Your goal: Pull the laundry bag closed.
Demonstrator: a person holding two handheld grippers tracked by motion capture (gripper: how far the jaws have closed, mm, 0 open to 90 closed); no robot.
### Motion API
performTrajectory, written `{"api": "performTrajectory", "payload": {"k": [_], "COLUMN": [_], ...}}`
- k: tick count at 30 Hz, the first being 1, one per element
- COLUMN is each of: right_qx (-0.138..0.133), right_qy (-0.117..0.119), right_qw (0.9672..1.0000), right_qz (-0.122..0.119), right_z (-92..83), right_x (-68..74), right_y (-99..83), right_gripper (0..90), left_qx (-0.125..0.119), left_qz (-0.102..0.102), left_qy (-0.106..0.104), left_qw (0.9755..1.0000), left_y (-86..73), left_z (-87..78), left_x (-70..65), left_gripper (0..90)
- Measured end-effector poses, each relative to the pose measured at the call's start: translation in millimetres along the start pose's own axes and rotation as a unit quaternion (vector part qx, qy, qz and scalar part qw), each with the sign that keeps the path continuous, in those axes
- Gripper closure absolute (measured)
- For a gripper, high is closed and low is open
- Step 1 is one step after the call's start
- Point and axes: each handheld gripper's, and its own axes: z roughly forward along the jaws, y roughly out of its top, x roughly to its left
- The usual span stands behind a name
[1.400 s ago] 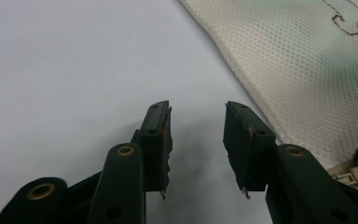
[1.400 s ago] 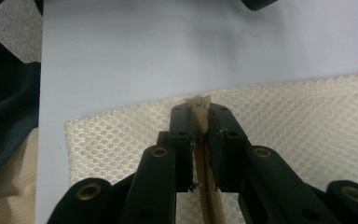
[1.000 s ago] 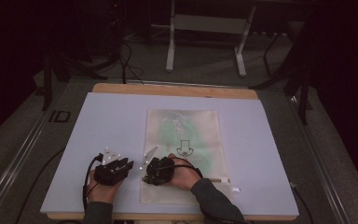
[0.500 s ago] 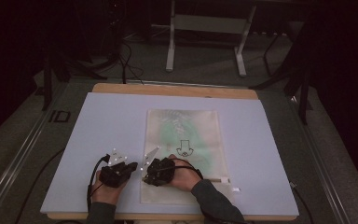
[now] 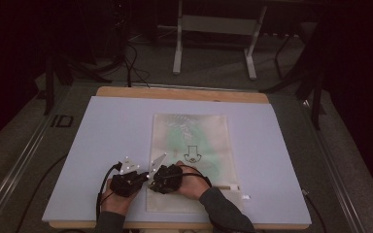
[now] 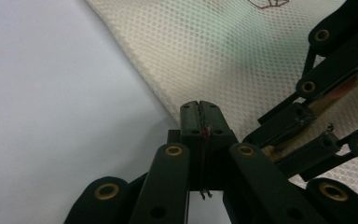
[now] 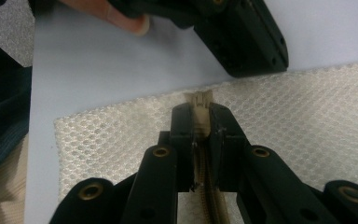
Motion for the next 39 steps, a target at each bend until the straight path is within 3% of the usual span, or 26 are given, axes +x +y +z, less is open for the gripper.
{"api": "performTrajectory", "payload": {"k": [9, 14, 21, 39], "right_qx": [-0.003, 0.001, 0.004, 0.01], "right_qy": [0.0, 0.001, 0.002, -0.002], "right_qw": [1.0, 1.0, 1.0, 1.0], "right_qz": [0.0, 0.001, -0.001, 0.0], "right_z": [0.2, -0.1, -0.8, -6.5], "right_x": [-0.2, 0.2, -0.8, -1.4], "right_y": [-0.4, 0.0, 0.3, -5.5], "right_gripper": [81.5, 81.6, 81.8, 82.2], "left_qx": [0.017, 0.022, 0.026, 0.026], "left_qz": [0.001, -0.016, -0.007, -0.011], "left_qy": [-0.007, -0.014, 0.001, -0.007], "left_qw": [0.9998, 0.9995, 0.9996, 0.9996], "left_y": [-0.6, -1.5, -0.7, -1.0], "left_z": [5.1, 6.2, 7.0, 6.9], "left_x": [-3.4, -0.2, -4.2, -1.7], "left_gripper": [88.7, 89.1, 89.5, 89.7]}}
